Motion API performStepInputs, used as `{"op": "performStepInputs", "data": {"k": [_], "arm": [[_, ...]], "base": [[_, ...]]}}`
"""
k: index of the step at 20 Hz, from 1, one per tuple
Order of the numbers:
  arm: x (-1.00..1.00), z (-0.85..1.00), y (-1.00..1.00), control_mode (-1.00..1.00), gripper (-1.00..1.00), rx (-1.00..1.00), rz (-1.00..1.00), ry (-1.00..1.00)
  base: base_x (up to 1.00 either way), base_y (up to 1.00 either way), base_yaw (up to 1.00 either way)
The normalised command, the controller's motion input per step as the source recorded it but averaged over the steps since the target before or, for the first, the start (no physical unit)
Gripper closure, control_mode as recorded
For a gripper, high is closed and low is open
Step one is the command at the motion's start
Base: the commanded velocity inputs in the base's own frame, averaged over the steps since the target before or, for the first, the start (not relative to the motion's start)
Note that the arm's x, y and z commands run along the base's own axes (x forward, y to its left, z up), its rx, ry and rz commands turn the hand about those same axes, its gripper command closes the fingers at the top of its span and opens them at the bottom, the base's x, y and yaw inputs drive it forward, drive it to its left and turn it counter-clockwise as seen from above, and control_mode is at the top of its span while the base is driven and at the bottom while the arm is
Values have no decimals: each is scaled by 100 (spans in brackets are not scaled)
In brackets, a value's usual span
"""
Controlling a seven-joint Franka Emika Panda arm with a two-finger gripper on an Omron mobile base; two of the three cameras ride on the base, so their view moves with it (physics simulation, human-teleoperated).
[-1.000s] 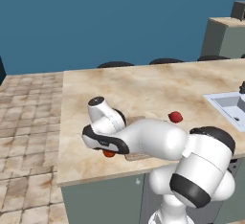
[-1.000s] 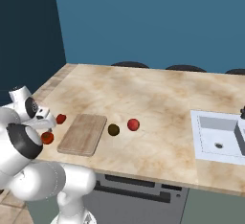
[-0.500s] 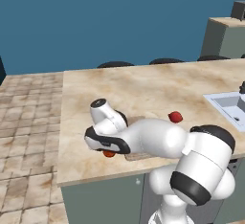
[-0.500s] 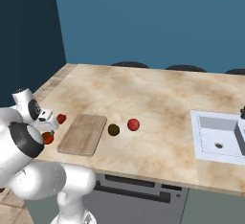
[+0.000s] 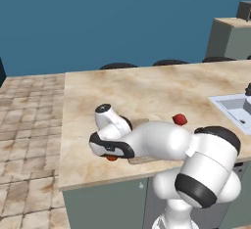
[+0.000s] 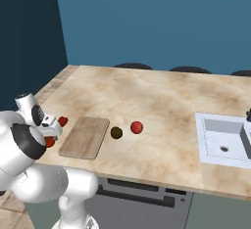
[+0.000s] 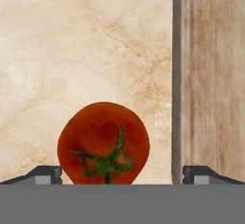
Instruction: Place the avocado, onion, tomato, and bell pepper on the cutting board.
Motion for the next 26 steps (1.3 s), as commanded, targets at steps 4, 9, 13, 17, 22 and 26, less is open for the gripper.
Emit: {"op": "performStepInputs", "data": {"k": [4, 9, 13, 17, 22, 26], "arm": [[0, -18, 7, -100, -100, 0, 0, 1], [10, -11, 9, -100, -100, 0, 0, 0], [4, -14, 5, -100, -100, 0, 0, 1], [-3, -20, 0, -100, -100, 0, 0, 0], [-17, -20, 0, -100, -100, 1, 0, 0], [-10, -20, 3, -100, 100, 0, 0, 1]], "base": [[0, 0, 0], [0, 0, 0], [0, 0, 0], [0, 0, 0], [0, 0, 0], [0, 0, 0]]}}
